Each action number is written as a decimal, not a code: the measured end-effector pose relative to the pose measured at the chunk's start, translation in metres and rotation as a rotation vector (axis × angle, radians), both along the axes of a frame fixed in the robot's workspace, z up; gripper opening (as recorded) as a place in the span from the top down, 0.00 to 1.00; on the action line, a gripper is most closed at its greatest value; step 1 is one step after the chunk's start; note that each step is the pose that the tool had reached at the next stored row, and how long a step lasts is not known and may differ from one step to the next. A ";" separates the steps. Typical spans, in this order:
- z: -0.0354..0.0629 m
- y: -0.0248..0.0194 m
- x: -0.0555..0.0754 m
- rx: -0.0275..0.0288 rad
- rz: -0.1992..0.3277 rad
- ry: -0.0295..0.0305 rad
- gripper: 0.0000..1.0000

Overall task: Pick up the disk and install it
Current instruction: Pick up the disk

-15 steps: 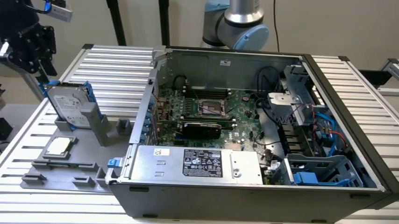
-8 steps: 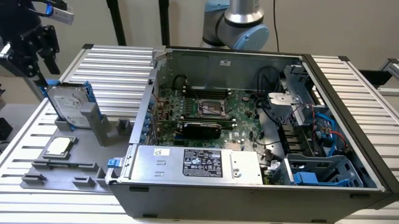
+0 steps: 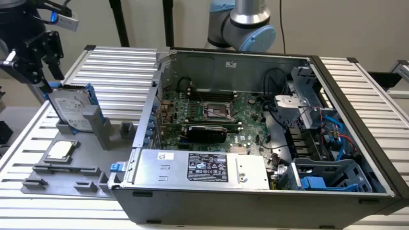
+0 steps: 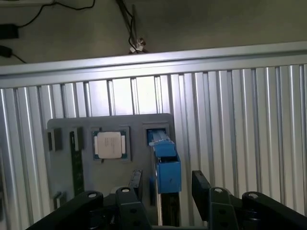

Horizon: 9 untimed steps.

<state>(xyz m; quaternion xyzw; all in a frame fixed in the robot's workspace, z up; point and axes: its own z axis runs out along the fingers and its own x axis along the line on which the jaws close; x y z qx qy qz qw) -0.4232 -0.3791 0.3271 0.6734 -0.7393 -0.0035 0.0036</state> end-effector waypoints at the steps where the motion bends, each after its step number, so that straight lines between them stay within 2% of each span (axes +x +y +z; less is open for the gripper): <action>1: -0.0018 0.0000 0.000 0.0004 0.000 0.0000 0.00; 9: -0.0164 0.0001 0.000 0.0012 0.000 0.0000 0.00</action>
